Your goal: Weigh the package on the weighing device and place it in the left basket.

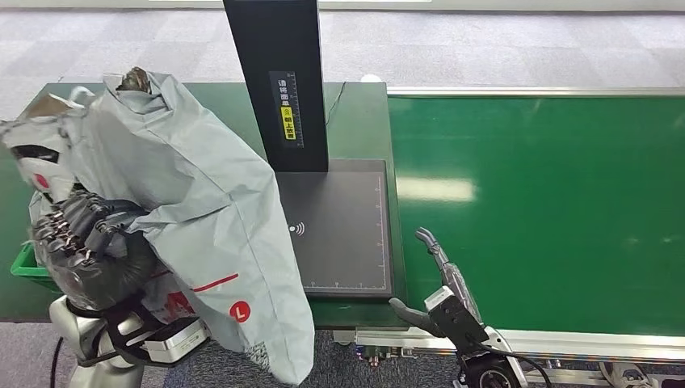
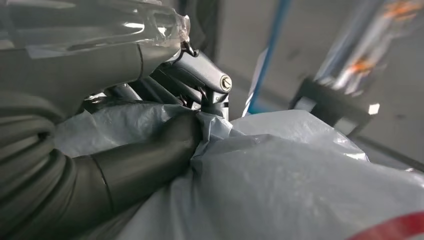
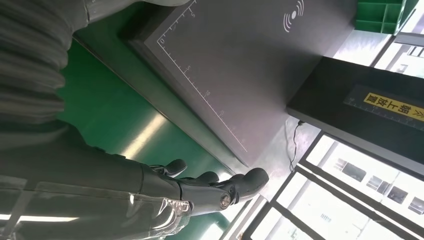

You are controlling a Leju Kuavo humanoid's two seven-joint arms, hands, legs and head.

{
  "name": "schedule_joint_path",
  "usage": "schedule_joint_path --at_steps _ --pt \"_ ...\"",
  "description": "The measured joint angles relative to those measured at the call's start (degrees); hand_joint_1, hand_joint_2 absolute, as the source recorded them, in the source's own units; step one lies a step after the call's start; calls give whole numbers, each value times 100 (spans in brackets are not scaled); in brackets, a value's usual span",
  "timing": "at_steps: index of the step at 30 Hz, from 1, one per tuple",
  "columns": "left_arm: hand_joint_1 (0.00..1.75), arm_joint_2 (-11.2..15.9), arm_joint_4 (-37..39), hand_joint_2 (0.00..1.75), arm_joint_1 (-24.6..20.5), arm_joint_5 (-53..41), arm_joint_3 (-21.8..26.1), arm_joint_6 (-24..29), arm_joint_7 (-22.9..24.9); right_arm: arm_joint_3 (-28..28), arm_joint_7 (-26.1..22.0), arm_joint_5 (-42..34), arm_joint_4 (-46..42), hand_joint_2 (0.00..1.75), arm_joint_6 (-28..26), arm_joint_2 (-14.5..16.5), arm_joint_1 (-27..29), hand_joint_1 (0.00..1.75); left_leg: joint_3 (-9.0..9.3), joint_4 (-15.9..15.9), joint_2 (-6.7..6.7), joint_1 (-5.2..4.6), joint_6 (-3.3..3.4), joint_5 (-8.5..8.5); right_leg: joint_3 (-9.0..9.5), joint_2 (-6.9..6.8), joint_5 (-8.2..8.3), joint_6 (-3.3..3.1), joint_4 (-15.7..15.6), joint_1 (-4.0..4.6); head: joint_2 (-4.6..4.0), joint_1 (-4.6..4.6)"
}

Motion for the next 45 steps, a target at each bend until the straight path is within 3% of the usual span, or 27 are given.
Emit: schedule_joint_path --at_steps 5,15,20,23,25,27,30,33,37,45 --pt "175 -146 -404 175 -68 -279 461 0 0 30 -7 0 8 175 -3 -15 16 0 4 0 0 0 0 1 1 0 1 -1 0 0 0 -1" --pt "175 -238 -600 175 -167 -425 715 0 0 42 -9 -3 23 175 -3 -27 13 0 2 0 -1 0 0 0 1 -1 0 0 0 0 0 -1" --pt "175 -211 -492 175 -870 -568 981 0 0 73 -20 -26 82 175 -26 -34 9 0 5 0 -4 0 0 4 3 -2 2 -2 0 0 0 -1" --pt "175 -187 -83 175 -1487 -1231 1266 0 79 74 -20 -38 99 175 -81 -41 18 0 9 0 -4 0 0 8 5 -2 4 -3 0 1 0 0" --pt "175 -95 389 175 -1892 -2026 1383 -6 557 73 -10 -62 99 175 -141 -55 43 0 14 1 -4 0 -1 9 4 -2 5 -5 0 1 0 1" --pt "175 128 1145 175 -2413 -2805 1316 -134 1762 68 55 -87 78 175 -252 -81 125 0 16 2 -4 1 -2 11 2 -2 6 -6 0 2 0 0" --pt "175 551 2743 175 -3611 -3468 1000 -593 3808 46 197 -91 -20 175 -386 -123 306 0 10 3 -5 5 -2 18 1 -5 12 -10 2 6 0 1" --pt "175 900 4293 175 -4790 -3533 573 -1202 4827 25 280 -91 -98 175 -425 -144 408 0 10 2 18 5 -3 18 -2 10 20 -18 4 6 0 -1" --pt "175 1159 5693 175 -5772 -3537 23 -2238 5520 12 354 -92 -127 175 -401 -158 438 0 5 2 34 3 -5 14 -10 30 20 -18 5 5 0 3" --pt "175 1481 7111 175 -6620 -3537 -495 -3426 5670 13 379 -69 -98 175 -246 -153 250 0 -6 1 33 4 -8 12 -23 35 20 -18 6 5 0 2"
